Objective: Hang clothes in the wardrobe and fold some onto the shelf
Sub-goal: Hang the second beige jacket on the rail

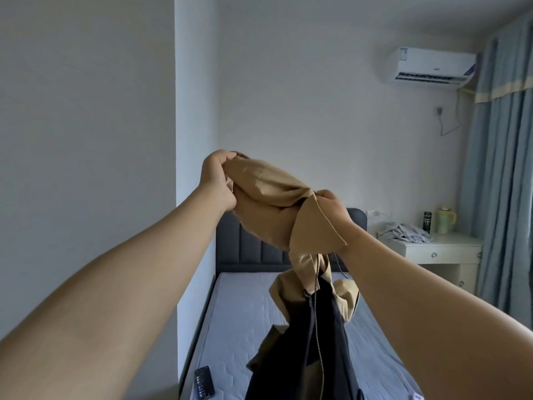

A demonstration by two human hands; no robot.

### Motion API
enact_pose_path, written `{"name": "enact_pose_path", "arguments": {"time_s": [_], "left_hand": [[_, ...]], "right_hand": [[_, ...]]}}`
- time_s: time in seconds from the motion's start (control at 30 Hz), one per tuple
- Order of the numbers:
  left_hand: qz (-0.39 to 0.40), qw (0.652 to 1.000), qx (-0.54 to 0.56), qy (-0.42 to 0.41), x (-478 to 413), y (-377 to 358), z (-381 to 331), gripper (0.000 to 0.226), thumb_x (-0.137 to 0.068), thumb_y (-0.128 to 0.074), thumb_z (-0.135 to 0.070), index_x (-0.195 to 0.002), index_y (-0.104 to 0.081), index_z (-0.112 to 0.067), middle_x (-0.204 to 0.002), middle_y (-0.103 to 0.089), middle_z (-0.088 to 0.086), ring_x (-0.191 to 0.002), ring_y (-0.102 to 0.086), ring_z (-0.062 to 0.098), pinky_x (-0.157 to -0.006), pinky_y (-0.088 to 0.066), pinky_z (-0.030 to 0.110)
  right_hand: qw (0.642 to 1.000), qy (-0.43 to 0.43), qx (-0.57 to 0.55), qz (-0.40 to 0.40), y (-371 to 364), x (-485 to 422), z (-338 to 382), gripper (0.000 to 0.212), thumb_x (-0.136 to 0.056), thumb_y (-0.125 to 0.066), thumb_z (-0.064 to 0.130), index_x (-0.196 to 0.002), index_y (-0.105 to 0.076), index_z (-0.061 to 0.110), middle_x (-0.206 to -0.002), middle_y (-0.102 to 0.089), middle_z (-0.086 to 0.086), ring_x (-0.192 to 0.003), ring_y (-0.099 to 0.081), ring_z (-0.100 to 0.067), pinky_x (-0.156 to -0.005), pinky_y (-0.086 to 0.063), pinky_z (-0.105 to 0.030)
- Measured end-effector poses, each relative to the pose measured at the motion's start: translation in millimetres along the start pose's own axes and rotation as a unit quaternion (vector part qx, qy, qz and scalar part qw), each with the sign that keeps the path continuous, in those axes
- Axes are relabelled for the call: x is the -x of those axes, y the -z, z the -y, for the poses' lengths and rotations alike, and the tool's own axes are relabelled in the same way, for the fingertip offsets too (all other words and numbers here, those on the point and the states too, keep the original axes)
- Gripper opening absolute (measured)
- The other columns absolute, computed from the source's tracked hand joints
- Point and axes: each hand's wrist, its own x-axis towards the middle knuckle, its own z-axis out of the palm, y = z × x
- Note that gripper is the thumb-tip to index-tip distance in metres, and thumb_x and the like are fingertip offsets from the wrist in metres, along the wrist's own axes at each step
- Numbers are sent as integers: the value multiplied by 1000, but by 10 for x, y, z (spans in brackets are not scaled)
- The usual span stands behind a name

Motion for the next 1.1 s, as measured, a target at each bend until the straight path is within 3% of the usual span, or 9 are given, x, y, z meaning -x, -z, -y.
{"name": "enact_pose_path", "arguments": {"time_s": [0.1, 0.2, 0.27, 0.4, 0.63, 0.8, 0.9, 1.0, 1.1], "left_hand": [[168, 985, 37, -3, -5, -8, -121, 28, -86, -50, -38, -86, -66, -15, -85, -67, 2, -88, -63, 20, -85, -49, 29], [199, 979, -24, -28, -83, 45, -122, 29, -92, -44, -37, -85, -67, -21, -80, -65, -6, -85, -59, 15, -82, -44, 27], [180, 977, -95, -61, -109, 85, -102, 22, -93, -46, -27, -81, -65, -25, -69, -60, -8, -72, -53, 11, -71, -40, 22], [160, 941, -259, -148, -169, 159, -110, 33, -90, -43, -5, -100, -64, -29, -96, -68, -7, -91, -61, 11, -71, -48, 22], [-58, 906, -326, -265, -275, 124, -222, 21, -81, -51, -10, -100, -53, -17, -85, -56, -8, -77, -53, 10, -59, -40, 20], [-183, 810, -441, -340, -233, 206, -260, 19, -77, -45, -4, -87, -40, -19, -70, -44, -10, -60, -42, 11, -50, -28, 26], [-203, 771, -463, -387, -166, 220, -260, 22, -78, -42, 1, -89, -40, -18, -79, -51, -5, -69, -46, 19, -57, -31, 29], [-168, 778, -467, -386, -120, 215, -194, 36, -81, -38, 2, -111, -45, -17, -104, -59, 4, -89, -54, 26, -70, -45, 36], [-100, 769, -520, -357, -90, 239, -63, 55, -84, -42, -4, -134, -39, -27, -114, -59, 6, -102, -56, 30, -82, -49, 38]], "right_hand": [[1000, 1, -30, -5, -13, -44, 124, 14, -94, -48, 12, -107, -51, 12, -76, -52, 2, -66, -49, -8, -44, -42, -13], [999, 12, -48, 11, -23, -52, 172, 8, -94, -50, 13, -102, -51, 13, -82, -55, 2, -69, -51, -9, -51, -43, -16], [999, 22, -39, 24, -33, -54, 194, 10, -94, -50, 14, -104, -52, 12, -81, -54, 3, -69, -51, -8, -48, -44, -13], [997, 18, -67, 40, -75, -99, 300, 10, -93, -51, 14, -103, -54, 12, -84, -57, 0, -77, -54, -16, -73, -47, -31], [998, 59, -30, 24, -203, -180, 541, 8, -94, -49, 11, -100, -52, 17, -76, -54, 4, -66, -50, -7, -45, -41, -13], [997, 77, -22, -1, -226, -194, 511, 7, -93, -51, 14, -98, -56, 14, -73, -54, 5, -65, -50, -8, -45, -40, -11], [997, 76, -4, -13, -235, -179, 411, 12, -94, -51, 15, -101, -60, 11, -74, -55, 6, -69, -51, -9, -52, -41, -13], [999, 48, 11, -11, -241, -133, 262, 9, -94, -49, 14, -93, -58, 12, -74, -55, 4, -67, -49, -9, -48, -40, -10], [1000, -26, 5, 8, -262, -48, -14, 17, -94, -44, 11, -83, -56, 12, -75, -55, 1, -70, -51, -13, -62, -44, -22]]}}
